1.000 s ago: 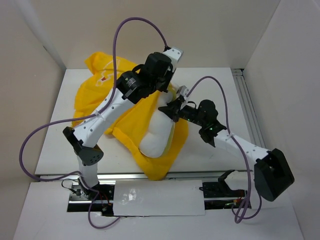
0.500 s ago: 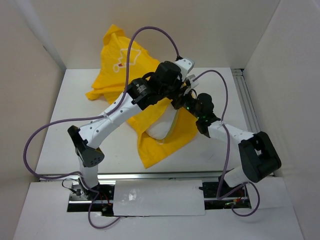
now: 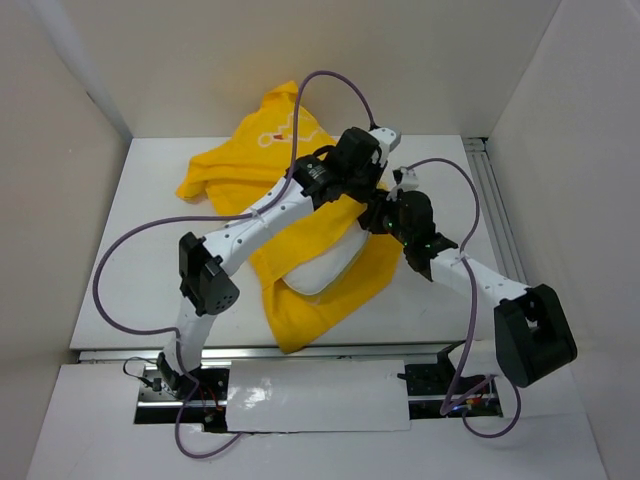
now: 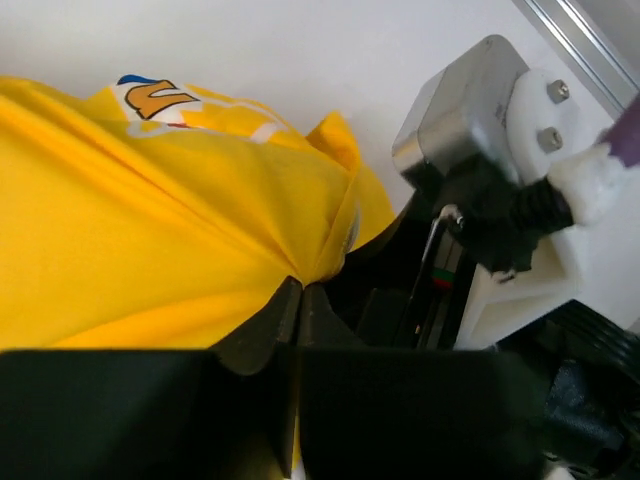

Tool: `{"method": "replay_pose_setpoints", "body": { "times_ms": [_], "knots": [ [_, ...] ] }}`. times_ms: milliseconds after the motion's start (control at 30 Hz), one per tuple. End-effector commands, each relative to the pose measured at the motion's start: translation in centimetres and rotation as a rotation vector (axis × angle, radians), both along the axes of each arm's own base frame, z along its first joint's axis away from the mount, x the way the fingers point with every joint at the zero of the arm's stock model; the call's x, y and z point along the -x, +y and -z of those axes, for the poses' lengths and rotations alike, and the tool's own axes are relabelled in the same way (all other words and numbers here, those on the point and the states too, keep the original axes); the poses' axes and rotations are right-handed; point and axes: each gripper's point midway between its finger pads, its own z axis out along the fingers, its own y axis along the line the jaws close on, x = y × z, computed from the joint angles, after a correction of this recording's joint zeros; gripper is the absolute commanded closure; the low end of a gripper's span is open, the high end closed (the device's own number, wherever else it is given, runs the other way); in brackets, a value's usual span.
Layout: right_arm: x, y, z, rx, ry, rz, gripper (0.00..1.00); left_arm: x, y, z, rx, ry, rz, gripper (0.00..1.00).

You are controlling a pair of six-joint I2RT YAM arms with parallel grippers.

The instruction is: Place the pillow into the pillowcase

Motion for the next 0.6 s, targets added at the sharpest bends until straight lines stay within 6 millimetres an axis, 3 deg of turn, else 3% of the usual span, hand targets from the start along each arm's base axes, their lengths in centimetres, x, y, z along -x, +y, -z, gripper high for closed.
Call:
{"method": "replay_pose_setpoints", "body": {
  "times_ms": [0, 33, 100, 133, 167, 267, 300, 333, 400, 433, 467, 500, 533, 567],
  "knots": [
    [0.7, -2.3, 1.2, -0.027, 0.158, 0.134, 0.62, 1.1, -3.2, -2.1, 0.159, 0.041, 0.099, 0.83],
    [0.9, -2.4, 1.5, -0.020, 0.173, 0.135, 0.55, 0.5, -3.1, -1.6, 0.160, 0.047, 0.096, 0.72],
    [1.8, -2.4, 1.9, -0.021, 0.204, 0.106, 0.36, 0.2, -3.0, -1.0, 0.162, 0.065, 0.092, 0.32],
    [2.1, -2.3, 2.3, -0.018, 0.223, 0.094, 0.23, 0.3, -3.1, -1.0, 0.165, 0.068, 0.100, 0.18],
    [3.0, -2.5, 2.3, -0.001, 0.239, 0.082, 0.20, -0.1, -2.7, -0.5, 0.156, 0.078, 0.089, 0.00],
    [4.3, -2.9, 1.6, 0.028, 0.245, 0.062, 0.12, 0.0, -0.8, -1.2, 0.149, 0.073, 0.046, 0.00],
    [5.0, -3.6, 2.1, 0.057, 0.273, 0.077, 0.12, 0.0, 0.1, -0.2, 0.125, 0.091, 0.027, 0.00],
    [5.4, -4.0, 2.1, 0.082, 0.272, 0.078, 0.06, 0.6, 1.0, -1.6, 0.146, 0.083, 0.000, 0.00],
    [6.1, -4.6, 1.4, 0.116, 0.245, 0.071, 0.06, 0.5, 2.8, -1.5, 0.152, 0.097, -0.044, 0.00],
    [6.7, -5.0, 1.7, 0.156, 0.251, 0.057, 0.06, 0.7, 4.0, 0.1, 0.141, 0.140, -0.087, 0.00],
    [7.1, -5.1, 2.1, 0.184, 0.247, 0.035, 0.06, 1.1, 4.9, 0.5, 0.134, 0.148, -0.121, 0.00],
    [7.9, -4.9, 1.7, 0.200, 0.233, 0.004, 0.06, 1.7, 6.6, -0.9, 0.158, 0.135, -0.164, 0.00],
    [8.3, -4.7, 1.5, 0.241, 0.205, -0.043, 0.06, 2.8, 8.0, 2.0, 0.123, 0.201, -0.218, 0.00],
    [9.1, -3.7, 1.3, 0.262, 0.184, -0.103, 0.05, 3.2, 9.3, 2.6, 0.117, 0.199, -0.271, 0.00]
  ]
}}
